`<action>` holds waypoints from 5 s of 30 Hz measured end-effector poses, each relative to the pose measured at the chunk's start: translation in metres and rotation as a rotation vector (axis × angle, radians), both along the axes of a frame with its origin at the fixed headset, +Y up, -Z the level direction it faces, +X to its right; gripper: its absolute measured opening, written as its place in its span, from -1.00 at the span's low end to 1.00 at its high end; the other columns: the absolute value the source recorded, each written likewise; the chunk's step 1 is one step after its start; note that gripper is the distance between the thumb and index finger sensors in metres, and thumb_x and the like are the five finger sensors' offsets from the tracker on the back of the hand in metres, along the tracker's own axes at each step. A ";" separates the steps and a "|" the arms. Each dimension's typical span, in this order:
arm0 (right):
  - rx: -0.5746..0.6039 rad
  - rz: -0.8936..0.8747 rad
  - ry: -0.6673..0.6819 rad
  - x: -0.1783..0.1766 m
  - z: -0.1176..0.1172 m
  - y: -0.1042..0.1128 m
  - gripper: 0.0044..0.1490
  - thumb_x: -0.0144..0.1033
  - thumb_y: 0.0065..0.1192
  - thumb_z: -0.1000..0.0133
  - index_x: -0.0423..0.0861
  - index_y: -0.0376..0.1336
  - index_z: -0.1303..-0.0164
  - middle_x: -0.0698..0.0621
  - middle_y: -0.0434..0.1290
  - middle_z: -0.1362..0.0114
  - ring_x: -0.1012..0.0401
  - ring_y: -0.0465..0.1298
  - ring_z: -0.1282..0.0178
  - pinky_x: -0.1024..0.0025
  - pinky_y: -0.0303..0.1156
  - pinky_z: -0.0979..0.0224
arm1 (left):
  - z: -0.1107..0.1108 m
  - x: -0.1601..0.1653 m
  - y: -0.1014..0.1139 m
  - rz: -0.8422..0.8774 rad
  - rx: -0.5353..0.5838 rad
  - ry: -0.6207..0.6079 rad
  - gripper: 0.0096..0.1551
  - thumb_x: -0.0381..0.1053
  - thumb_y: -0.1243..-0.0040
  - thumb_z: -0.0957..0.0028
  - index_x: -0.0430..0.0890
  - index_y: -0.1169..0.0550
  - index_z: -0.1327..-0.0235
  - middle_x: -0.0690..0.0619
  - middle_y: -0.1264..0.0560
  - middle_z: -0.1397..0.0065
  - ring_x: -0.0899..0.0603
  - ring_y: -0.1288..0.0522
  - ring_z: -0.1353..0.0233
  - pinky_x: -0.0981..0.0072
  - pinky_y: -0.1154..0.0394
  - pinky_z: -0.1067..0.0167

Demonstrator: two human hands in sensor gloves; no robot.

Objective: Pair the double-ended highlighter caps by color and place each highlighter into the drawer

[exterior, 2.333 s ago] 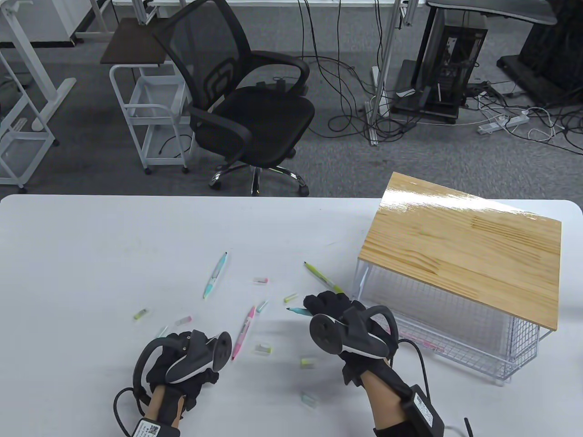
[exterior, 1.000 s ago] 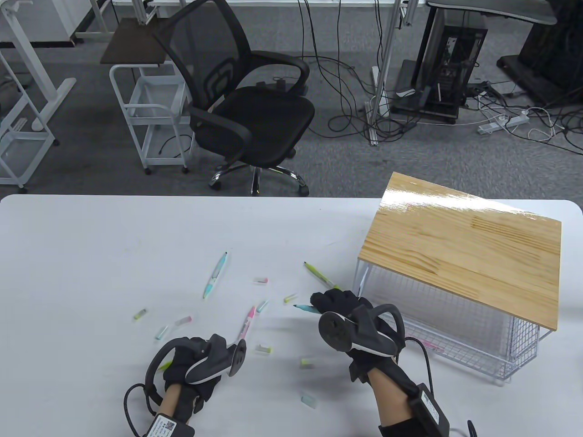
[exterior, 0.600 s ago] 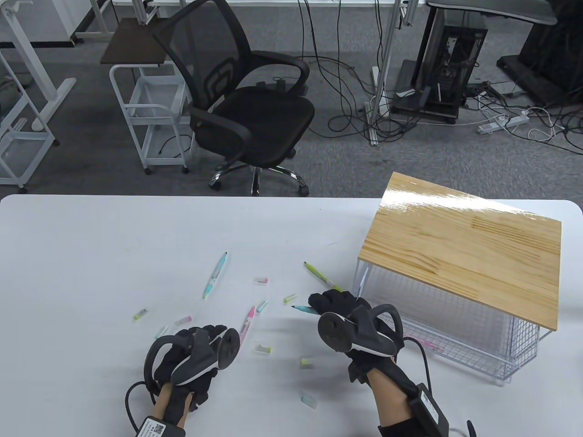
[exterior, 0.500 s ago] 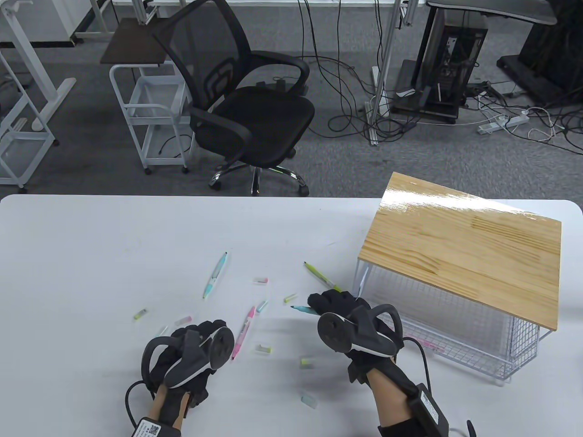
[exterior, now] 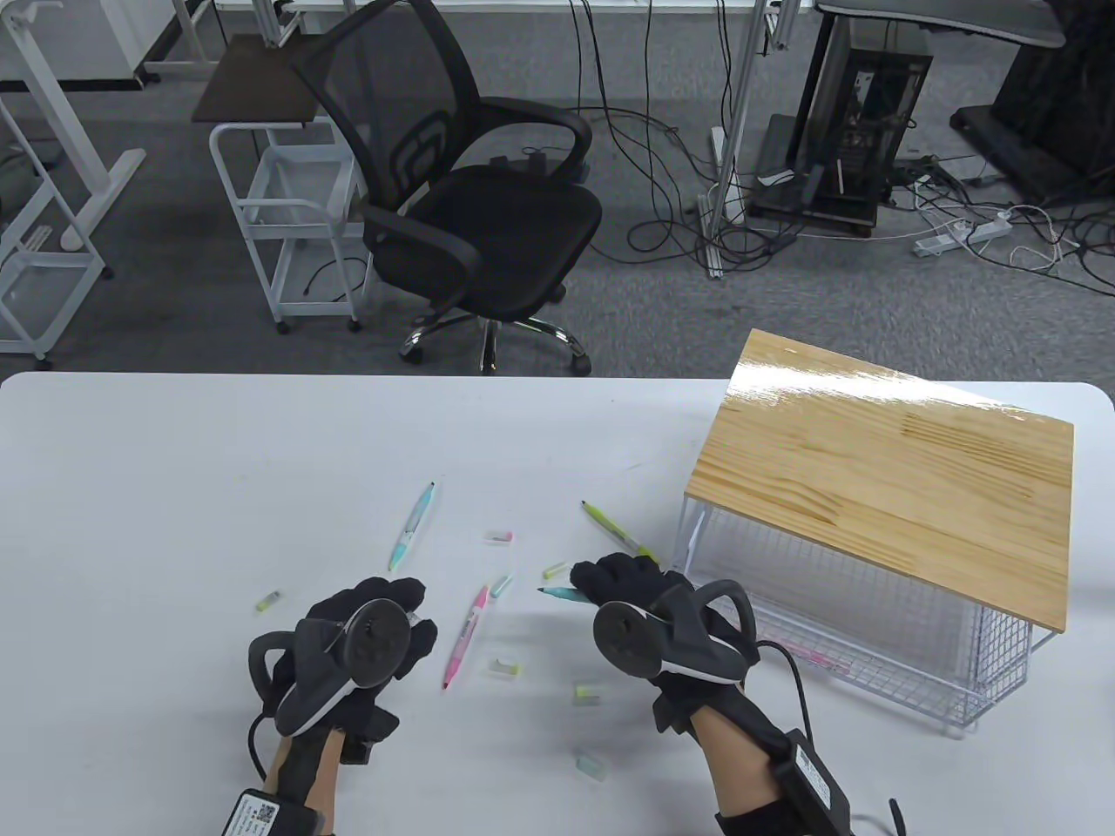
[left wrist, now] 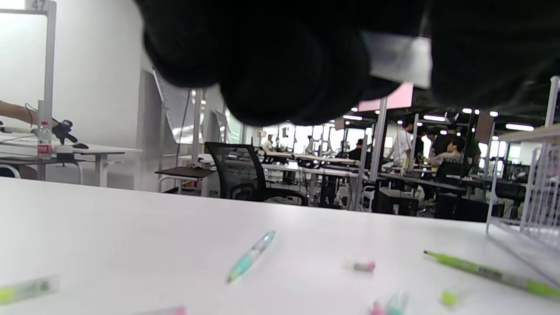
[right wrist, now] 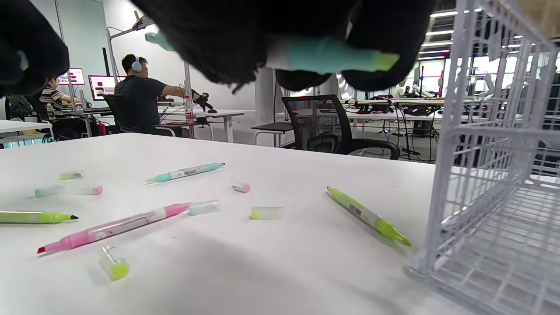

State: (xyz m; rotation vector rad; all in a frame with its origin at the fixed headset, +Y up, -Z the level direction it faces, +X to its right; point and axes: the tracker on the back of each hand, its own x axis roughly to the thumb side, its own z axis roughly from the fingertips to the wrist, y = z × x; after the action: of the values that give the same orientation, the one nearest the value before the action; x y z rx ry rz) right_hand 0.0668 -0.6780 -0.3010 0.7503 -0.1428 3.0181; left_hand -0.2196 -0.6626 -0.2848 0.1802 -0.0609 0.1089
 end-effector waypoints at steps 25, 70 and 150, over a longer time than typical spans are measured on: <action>0.131 0.059 0.032 -0.014 0.009 -0.009 -0.27 -0.28 0.28 -0.18 0.12 0.12 -0.59 0.04 0.31 -0.55 0.09 0.49 -0.42 0.04 0.51 -0.43 | -0.009 0.043 -0.009 -0.053 -0.028 -0.139 -0.48 0.26 -0.09 -0.07 0.23 -0.48 -0.32 0.28 -0.62 -0.17 0.08 -0.67 -0.08 0.17 -0.64 -0.23; 0.271 -0.072 0.097 -0.022 0.018 -0.007 -0.25 -0.25 0.36 -0.09 0.13 0.16 -0.52 0.13 0.43 -0.46 0.17 0.57 -0.36 0.07 0.51 -0.47 | 0.000 0.074 -0.017 -0.139 -0.028 -0.289 -0.46 0.14 -0.10 -0.17 0.22 -0.43 -0.46 0.24 -0.62 -0.27 0.09 -0.67 -0.14 0.18 -0.63 -0.30; -0.147 0.402 0.706 -0.041 0.041 -0.090 -0.18 0.09 0.50 0.24 0.31 0.28 -0.28 0.17 0.26 -0.55 0.07 0.26 -0.51 -0.04 0.13 -0.70 | -0.006 -0.009 0.018 0.092 0.054 0.038 -0.49 0.11 -0.06 -0.19 0.16 -0.49 -0.43 0.20 -0.63 -0.22 0.02 -0.65 -0.11 0.09 -0.58 -0.30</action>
State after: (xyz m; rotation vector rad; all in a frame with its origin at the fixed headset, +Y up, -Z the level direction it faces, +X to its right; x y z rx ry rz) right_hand 0.0256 -0.7682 -0.2597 1.9453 0.2737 2.8112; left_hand -0.2282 -0.6450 -0.2912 0.2385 -0.0180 0.1956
